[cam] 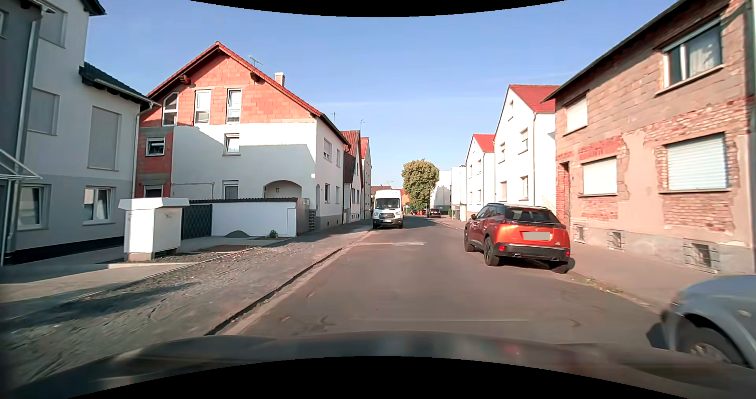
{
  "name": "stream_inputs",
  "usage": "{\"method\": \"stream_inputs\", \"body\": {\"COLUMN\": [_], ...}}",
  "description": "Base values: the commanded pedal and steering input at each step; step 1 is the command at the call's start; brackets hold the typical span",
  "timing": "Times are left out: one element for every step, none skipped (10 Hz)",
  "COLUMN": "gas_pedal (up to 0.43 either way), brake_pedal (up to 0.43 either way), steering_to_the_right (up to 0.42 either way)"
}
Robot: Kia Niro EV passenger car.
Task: Follow the waypoints while adhering to traffic rules and regulations
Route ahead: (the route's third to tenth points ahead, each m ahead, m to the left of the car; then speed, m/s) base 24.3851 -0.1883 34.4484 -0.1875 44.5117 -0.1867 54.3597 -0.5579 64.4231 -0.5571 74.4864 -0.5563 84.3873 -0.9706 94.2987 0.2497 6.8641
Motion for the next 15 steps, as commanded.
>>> {"method": "stream_inputs", "body": {"gas_pedal": [0.0,0.0,0.0,0.0,0.0,0.0,0.0,0.0,0.0,0.0,0.0,0.0,0.0,0.0,0.0], "brake_pedal": [0.0,0.0,0.0,0.0,0.0,0.0,0.0,0.0,0.0,0.0,0.0,0.0,0.0,0.0,0.0], "steering_to_the_right": [-0.001,0.006,0.015,0.02,0.026,0.034,0.037,0.037,0.038,0.04,0.043,0.046,0.049,0.05,0.049]}}
